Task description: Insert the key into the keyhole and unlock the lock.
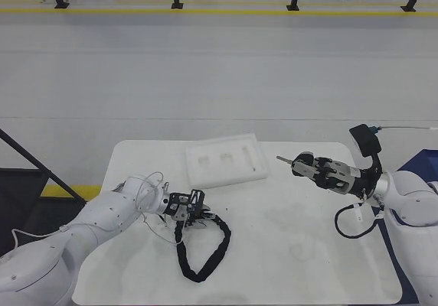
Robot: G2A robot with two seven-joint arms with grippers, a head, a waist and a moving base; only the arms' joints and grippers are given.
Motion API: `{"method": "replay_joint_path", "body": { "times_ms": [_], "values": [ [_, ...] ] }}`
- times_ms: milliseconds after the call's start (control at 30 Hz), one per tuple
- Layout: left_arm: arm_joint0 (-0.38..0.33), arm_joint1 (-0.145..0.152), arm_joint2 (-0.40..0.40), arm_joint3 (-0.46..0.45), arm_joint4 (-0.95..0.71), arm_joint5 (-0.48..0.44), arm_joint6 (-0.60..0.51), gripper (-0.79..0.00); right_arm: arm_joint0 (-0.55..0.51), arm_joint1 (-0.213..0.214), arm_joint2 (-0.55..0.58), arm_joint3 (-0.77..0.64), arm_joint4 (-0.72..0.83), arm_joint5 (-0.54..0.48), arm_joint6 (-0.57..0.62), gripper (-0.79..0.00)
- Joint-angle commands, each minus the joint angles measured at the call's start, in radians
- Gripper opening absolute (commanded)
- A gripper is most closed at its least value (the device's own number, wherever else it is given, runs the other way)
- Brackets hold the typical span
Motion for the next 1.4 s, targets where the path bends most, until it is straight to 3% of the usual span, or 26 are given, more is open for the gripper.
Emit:
{"method": "replay_joint_path", "body": {
  "times_ms": [0,67,100,167,467,767,1000,1367],
  "values": [
    [0.002,-0.006,-0.001,0.008,0.004,0.003,-0.003,-0.489,0.000,0.000,0.000,0.000,0.000,0.000,0.000,-0.785],
    [0.002,-0.012,-0.003,0.016,0.008,0.003,0.000,-0.499,0.000,0.000,0.000,0.000,0.000,0.000,0.000,-0.785],
    [0.003,-0.015,-0.004,0.020,0.009,0.003,0.002,-0.548,0.000,0.000,0.000,0.000,0.000,0.000,0.000,-0.785],
    [0.003,-0.020,-0.006,0.028,0.011,0.001,0.008,-0.785,0.000,0.000,0.000,0.000,0.000,0.000,0.000,-0.785],
    [-0.004,-0.031,-0.023,0.058,0.009,-0.021,0.079,-0.785,0.000,0.000,0.000,0.000,0.000,0.000,0.000,-0.785],
    [-0.005,-0.013,-0.051,0.032,-0.024,-0.043,0.161,-0.785,0.000,0.000,0.000,0.000,0.000,0.000,0.000,-0.785],
    [0.008,0.032,-0.075,-0.075,-0.158,-0.039,0.165,-0.785,-0.003,0.003,-0.014,-0.055,-0.022,0.052,0.007,-0.785],
    [-0.011,0.116,-0.116,-0.233,-0.304,0.023,0.227,-0.785,0.028,0.017,-0.088,-0.197,-0.042,0.339,0.140,-0.785]
  ]
}}
